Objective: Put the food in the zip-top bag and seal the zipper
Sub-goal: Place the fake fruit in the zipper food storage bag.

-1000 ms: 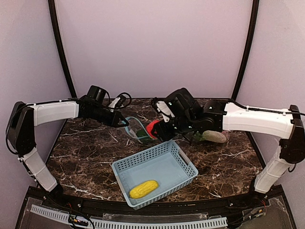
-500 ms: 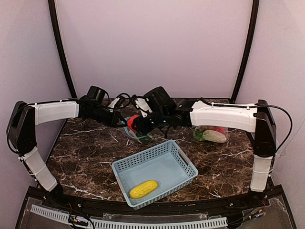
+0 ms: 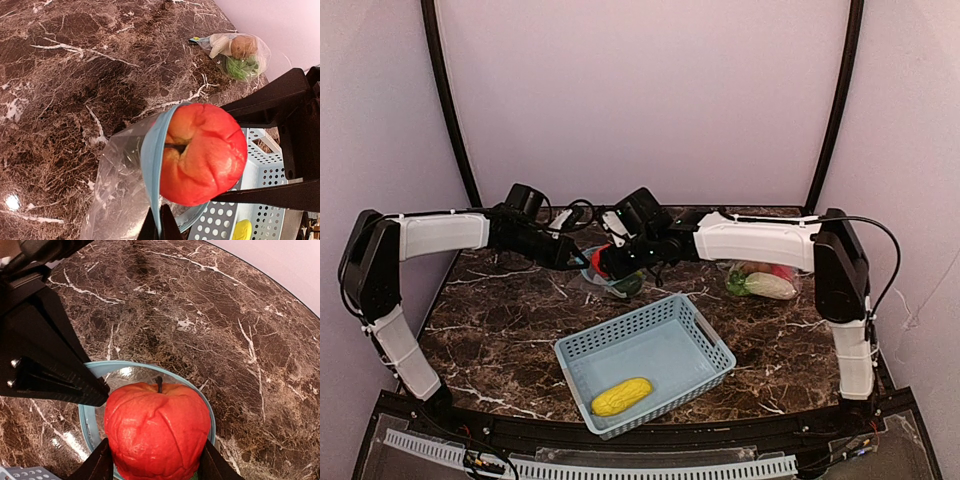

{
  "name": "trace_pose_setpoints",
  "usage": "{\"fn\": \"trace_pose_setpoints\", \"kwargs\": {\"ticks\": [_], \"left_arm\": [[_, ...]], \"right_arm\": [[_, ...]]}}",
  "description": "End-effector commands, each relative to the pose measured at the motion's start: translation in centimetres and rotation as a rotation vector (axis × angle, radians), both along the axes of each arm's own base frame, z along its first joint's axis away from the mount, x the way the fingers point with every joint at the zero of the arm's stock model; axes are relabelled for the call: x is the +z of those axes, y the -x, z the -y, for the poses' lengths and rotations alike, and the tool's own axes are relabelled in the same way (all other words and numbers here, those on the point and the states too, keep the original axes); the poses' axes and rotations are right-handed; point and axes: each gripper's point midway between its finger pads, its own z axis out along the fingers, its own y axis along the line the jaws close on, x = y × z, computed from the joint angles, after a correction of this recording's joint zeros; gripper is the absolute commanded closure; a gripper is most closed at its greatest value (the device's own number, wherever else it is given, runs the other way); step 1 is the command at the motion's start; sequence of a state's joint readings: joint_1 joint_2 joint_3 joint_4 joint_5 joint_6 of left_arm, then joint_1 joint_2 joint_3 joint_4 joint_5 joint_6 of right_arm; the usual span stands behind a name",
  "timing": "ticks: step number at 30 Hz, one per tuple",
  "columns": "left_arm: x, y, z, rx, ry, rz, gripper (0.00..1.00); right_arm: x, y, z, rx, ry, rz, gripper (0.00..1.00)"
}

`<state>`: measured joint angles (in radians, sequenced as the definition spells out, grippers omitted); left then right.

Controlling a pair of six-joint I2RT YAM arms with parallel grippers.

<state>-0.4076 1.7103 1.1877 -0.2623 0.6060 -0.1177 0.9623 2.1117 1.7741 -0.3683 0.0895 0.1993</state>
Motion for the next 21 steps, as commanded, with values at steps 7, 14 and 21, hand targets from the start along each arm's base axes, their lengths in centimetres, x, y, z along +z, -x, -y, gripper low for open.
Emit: {"fn": "trace_pose_setpoints", "kwargs": {"ticks": [7,14,21], "left_arm": [[-0.4,0.0,-0.3,0.003,-0.006,-0.024,0.99],[-0.8,-0.1,-0.4,0.011,-0.018,-0.032,0.99],[-1.2,-0.4,-0.7,0.027,-0.023,-0.054,0.99]], "right_arm": [[-2.2,-1.7,0.0,-0.058,0.1,0.004,0.49],[-1.5,-1.0,-0.7,-0.008,0.075,-0.015,0.35],[3.4,0.7,-0.4,0.051,-0.023,0.004,0.13]]}}
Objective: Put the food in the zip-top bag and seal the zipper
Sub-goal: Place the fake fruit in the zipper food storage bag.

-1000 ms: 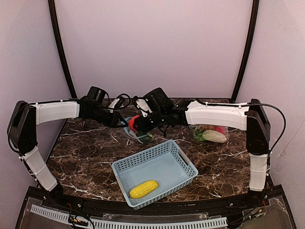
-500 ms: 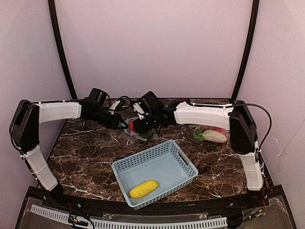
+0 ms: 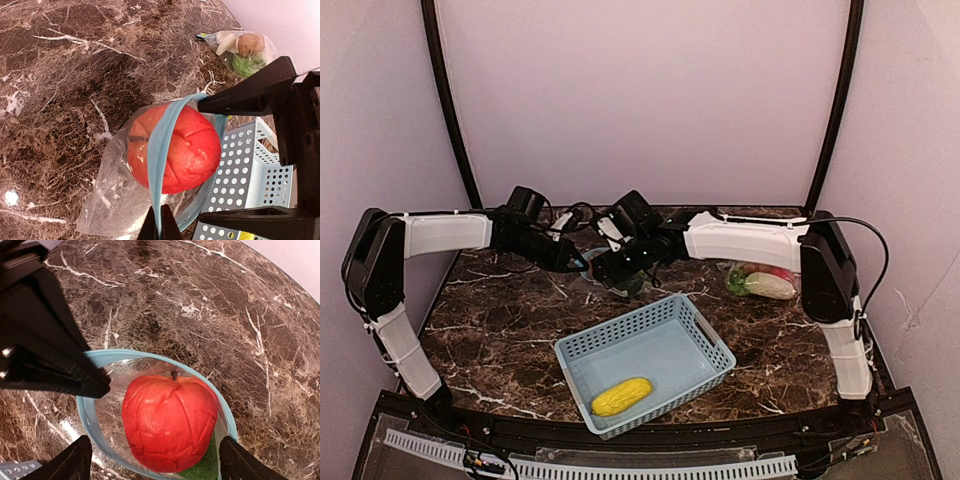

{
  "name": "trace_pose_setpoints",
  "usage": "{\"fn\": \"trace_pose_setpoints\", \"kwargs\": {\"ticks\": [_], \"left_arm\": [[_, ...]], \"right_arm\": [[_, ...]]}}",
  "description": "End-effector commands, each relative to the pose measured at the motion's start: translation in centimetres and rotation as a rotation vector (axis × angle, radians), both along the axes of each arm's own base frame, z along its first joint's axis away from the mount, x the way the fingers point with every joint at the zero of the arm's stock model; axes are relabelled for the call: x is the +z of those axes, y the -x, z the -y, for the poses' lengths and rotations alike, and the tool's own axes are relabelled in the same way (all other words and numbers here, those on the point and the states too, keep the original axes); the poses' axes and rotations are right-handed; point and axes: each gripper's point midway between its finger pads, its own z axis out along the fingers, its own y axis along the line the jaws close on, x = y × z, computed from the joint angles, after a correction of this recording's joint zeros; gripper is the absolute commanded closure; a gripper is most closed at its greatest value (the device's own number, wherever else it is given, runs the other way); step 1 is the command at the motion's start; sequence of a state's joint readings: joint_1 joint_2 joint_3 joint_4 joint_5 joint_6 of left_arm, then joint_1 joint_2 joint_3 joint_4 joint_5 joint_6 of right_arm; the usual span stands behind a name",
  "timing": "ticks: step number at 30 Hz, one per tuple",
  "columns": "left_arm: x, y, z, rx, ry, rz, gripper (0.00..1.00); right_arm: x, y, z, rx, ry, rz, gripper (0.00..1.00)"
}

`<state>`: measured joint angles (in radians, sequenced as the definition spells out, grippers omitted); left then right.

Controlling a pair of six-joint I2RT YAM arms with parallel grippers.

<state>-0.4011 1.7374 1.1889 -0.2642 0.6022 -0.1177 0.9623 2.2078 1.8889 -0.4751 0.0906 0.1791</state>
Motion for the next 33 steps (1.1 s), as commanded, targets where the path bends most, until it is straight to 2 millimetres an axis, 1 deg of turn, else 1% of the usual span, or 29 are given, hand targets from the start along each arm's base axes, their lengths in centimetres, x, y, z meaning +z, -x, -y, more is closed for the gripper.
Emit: {"fn": "trace_pose_setpoints", "kwargs": {"ticks": [1,3,5,7,10,15,17,23,28,33], "left_arm": [[-0.1,-0.1,-0.5,0.019,-0.007,-0.031,0.99],[-0.1,-0.1,-0.5,0.02,-0.006,-0.034,0.99],[-0.1,-0.1,-0.5,0.02,-0.005,-0.035,0.99],[-0.2,-0.1,-0.5,0.02,-0.002,-0.038,0.99],[0.0,-0.1,-0.4,0.017,0.001,-0.035,0.99],[0.0,-0.1,-0.3,0.003,0.008,-0.032,0.99],[0.0,0.0,-0.3,-0.002,0.009,-0.03,0.99],[-0.1,0.0,-0.3,-0.007,0.007,-0.031,0.99],[-0.1,0.0,-0.2,-0.012,0.011,-0.031,0.99],[-0.2,0.0,-0.1,-0.016,0.013,-0.034,0.99]], "right_arm": [[6.6,1.3,0.2,0.041,-0.123,0.046,0.12],[8.0,1.5,0.6,0.04,-0.142,0.064,0.09],[8.9,1.4,1.2,0.035,-0.145,0.088,0.06],[9.1,1.0,1.7,0.03,-0.135,0.102,0.04],[8.4,0.4,2.1,0.046,-0.14,0.071,0.02],[7.4,0.4,2.0,0.149,-0.212,-0.024,0.02],[6.8,0.0,2.1,0.169,-0.229,-0.06,0.02],[4.7,-1.6,2.8,0.151,-0.248,-0.139,0.08],[2.5,-1.9,2.4,0.143,-0.229,-0.176,0.16],[1.1,-2.1,2.0,0.137,-0.223,-0.204,0.19]]}}
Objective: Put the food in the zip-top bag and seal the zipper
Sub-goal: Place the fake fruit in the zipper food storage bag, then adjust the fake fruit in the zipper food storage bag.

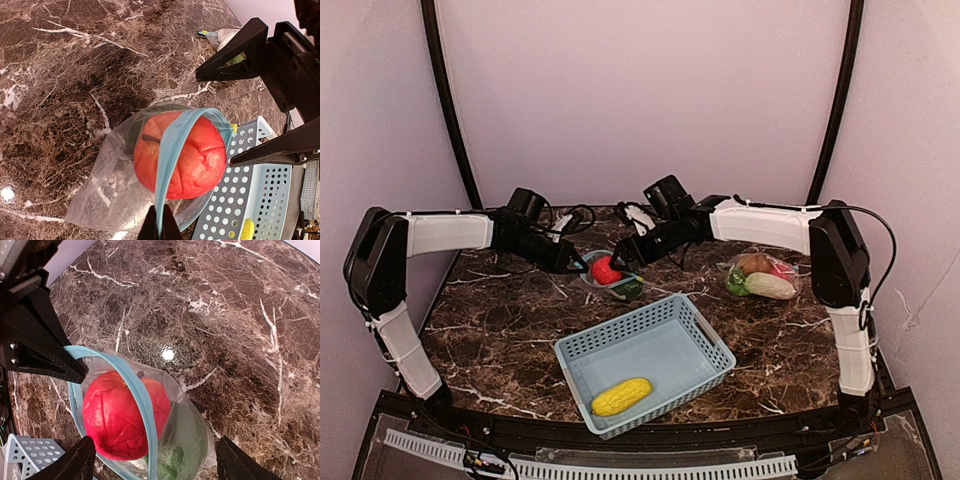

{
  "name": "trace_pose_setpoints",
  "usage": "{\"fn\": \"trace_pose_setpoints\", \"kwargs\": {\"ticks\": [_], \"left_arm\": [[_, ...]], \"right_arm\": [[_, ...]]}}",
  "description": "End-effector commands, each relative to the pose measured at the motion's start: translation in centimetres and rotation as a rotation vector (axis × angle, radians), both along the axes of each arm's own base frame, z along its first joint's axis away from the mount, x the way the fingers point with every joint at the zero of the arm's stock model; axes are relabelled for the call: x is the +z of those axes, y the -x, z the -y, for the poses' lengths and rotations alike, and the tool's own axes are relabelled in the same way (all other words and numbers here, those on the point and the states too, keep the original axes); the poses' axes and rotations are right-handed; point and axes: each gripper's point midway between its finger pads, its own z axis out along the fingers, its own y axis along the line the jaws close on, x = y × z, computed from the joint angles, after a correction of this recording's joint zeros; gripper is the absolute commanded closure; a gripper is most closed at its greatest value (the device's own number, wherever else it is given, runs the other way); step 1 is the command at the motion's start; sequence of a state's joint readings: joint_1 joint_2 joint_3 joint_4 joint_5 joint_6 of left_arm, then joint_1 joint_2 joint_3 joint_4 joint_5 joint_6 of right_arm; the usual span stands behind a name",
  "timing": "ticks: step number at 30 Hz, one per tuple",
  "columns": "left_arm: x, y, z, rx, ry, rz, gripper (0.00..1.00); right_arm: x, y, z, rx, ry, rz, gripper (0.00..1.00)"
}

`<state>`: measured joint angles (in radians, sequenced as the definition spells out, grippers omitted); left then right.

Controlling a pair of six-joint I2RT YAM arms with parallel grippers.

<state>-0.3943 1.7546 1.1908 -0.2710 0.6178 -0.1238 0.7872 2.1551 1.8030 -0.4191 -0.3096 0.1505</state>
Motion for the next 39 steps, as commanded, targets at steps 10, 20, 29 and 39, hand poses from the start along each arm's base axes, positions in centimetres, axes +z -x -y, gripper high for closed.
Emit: {"fn": "trace_pose_setpoints", "kwargs": {"ticks": [10,20,29,39], "left_arm": [[0.4,0.0,0.2,-0.025,0.018,-0.01,0.99],[0.3,0.1,0.2,-0.028,0.02,-0.017,0.99],[0.5,0.0,0.1,-0.035,0.006,-0.007,0.99],[1.6,0.2,0.4,-0.048,0.035,0.022,0.99]], "right_arm": [[-1.6,-0.5,-1.6,0.001,-0.022,-0.046,0.22],[-2.7,-0.9,-1.8,-0.027,-0.002,-0.059,0.24],[-4.4,-1.1,-1.7,-0.064,0.101,-0.038,0.26],[-6.1,-0.5,-1.5,-0.076,0.196,-0.036,0.31]]}}
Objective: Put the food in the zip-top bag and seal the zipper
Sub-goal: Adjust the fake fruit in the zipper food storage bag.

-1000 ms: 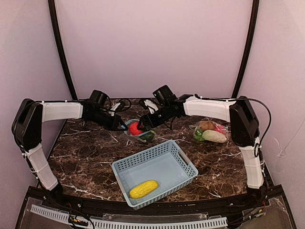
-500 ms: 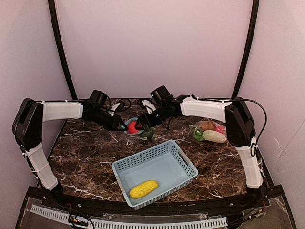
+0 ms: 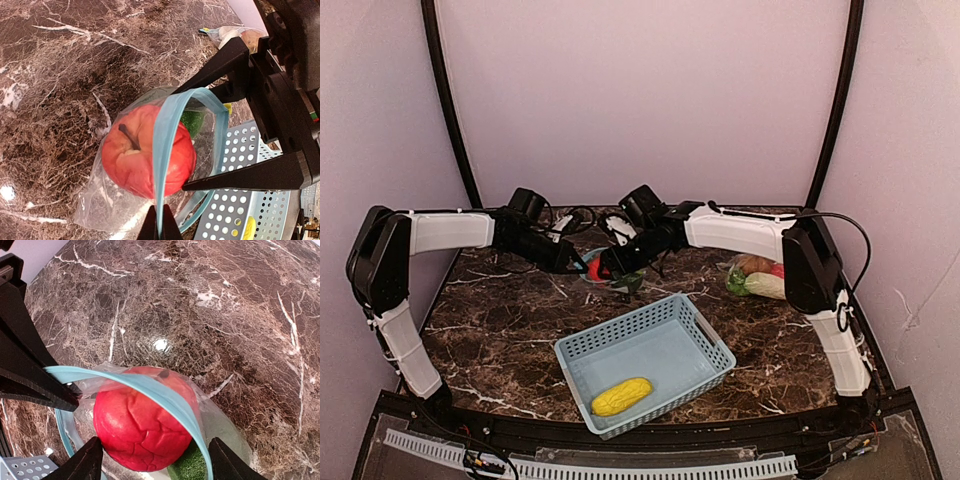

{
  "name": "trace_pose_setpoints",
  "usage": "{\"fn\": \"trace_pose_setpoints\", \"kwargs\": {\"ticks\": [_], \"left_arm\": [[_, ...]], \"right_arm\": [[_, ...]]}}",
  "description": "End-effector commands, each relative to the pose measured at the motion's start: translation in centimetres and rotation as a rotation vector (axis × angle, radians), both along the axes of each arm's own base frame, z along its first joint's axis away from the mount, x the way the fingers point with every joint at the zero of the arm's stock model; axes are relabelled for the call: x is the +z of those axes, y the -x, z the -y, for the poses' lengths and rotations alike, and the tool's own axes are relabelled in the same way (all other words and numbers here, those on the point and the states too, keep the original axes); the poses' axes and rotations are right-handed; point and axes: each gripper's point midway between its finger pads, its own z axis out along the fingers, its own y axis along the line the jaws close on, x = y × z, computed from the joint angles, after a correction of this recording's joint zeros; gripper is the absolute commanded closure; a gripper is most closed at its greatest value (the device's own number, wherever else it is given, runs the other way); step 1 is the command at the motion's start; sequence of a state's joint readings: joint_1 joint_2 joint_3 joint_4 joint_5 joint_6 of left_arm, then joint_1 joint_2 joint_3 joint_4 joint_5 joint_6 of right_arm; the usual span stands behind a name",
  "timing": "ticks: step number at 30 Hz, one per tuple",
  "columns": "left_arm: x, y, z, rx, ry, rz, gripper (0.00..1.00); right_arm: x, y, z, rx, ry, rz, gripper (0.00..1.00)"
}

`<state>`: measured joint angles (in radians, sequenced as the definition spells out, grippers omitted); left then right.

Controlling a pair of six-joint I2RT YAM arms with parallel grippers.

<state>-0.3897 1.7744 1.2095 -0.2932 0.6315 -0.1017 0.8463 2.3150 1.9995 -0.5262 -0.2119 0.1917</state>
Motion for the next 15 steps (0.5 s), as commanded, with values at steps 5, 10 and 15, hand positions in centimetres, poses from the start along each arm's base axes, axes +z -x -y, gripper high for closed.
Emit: {"fn": "trace_pose_setpoints", "kwargs": {"ticks": [5,10,15], "left_arm": [[2.6,0.4,0.8,-0.046,0.075,0.037,0.99],[3.1,0.5,0.8,-0.048,0.084,0.052,0.99],[3.6,0.5,0.8,-0.051,0.095,0.071,0.99]], "right_arm": [[-3.5,-0.3,1.7,-0.053,0.129,-0.026,0.34],[-3.9,-0.3,1.8,-0.065,0.144,-0.044,0.36],[-4.5,-0.1,2.1,-0.068,0.165,-0.059,0.37]]}}
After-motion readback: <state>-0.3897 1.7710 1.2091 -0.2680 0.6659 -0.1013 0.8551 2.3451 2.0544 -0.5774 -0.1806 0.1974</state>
